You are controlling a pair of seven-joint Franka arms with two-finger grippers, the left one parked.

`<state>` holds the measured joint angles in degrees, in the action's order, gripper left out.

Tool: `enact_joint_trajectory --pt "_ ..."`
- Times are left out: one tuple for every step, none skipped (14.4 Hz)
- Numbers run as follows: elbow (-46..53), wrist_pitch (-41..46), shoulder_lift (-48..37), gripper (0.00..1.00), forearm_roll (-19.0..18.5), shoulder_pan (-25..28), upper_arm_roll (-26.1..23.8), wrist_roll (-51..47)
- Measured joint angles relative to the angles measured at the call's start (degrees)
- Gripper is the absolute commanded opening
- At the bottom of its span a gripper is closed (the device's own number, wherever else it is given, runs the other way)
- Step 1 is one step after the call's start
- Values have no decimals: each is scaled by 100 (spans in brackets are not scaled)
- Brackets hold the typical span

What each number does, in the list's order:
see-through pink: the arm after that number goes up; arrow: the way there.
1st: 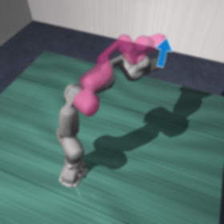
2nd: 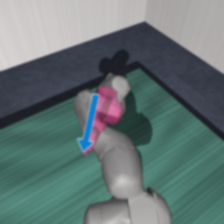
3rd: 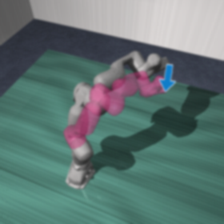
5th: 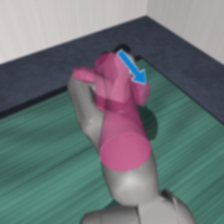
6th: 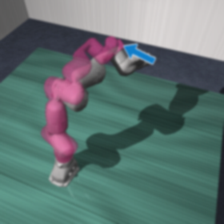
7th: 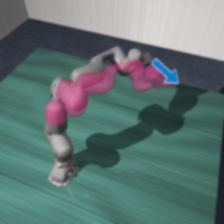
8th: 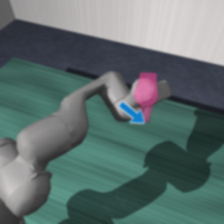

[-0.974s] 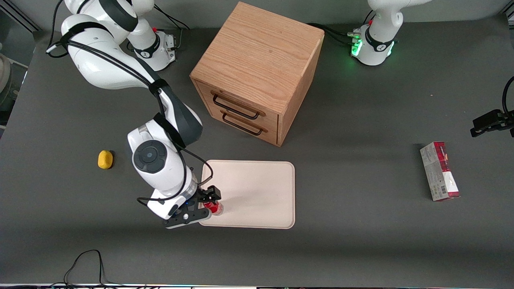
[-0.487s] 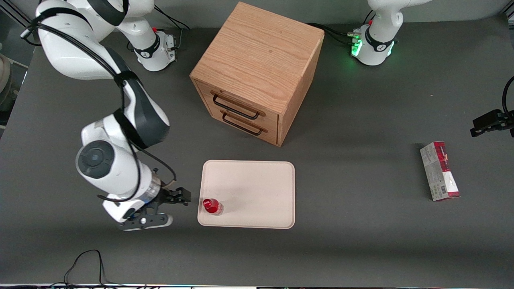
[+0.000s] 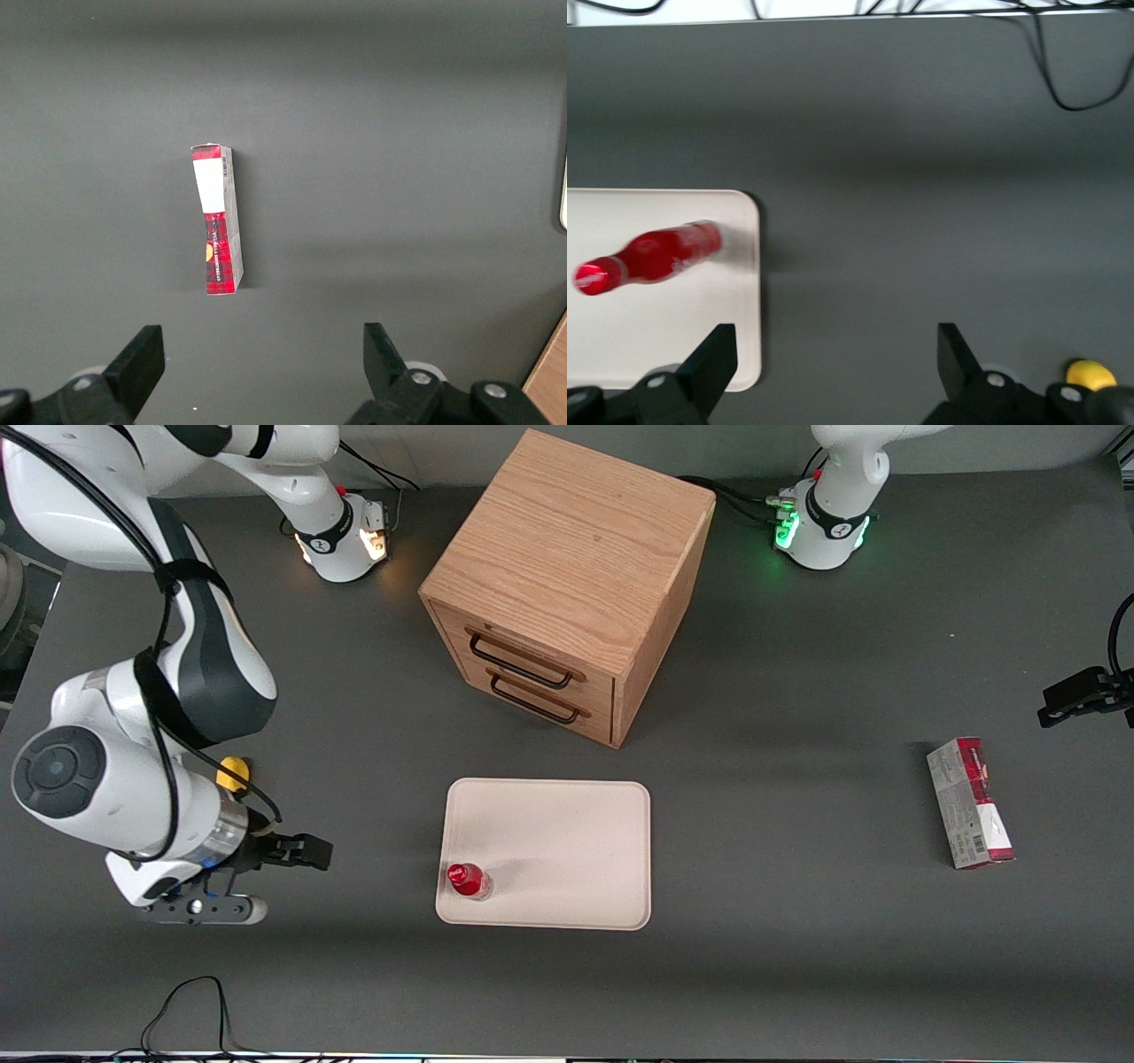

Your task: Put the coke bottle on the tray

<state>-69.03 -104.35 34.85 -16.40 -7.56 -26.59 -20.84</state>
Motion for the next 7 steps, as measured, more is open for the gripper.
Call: enact_joint_trajectory --pt "-396 -197 -242 100 141 -141 0 0" --pt "-764 -345 -489 100 286 -271 0 0" --pt "-1070 -404 -727 100 378 -387 -1 0" --pt "-1296 -394 -946 100 425 -485 -1 0" --pt "-1437 -323 -1130 100 471 -553 -1 3" --pt "-1522 -182 -1303 100 586 -615 2 12" --pt "-1570 -19 -1470 100 761 -690 3 42"
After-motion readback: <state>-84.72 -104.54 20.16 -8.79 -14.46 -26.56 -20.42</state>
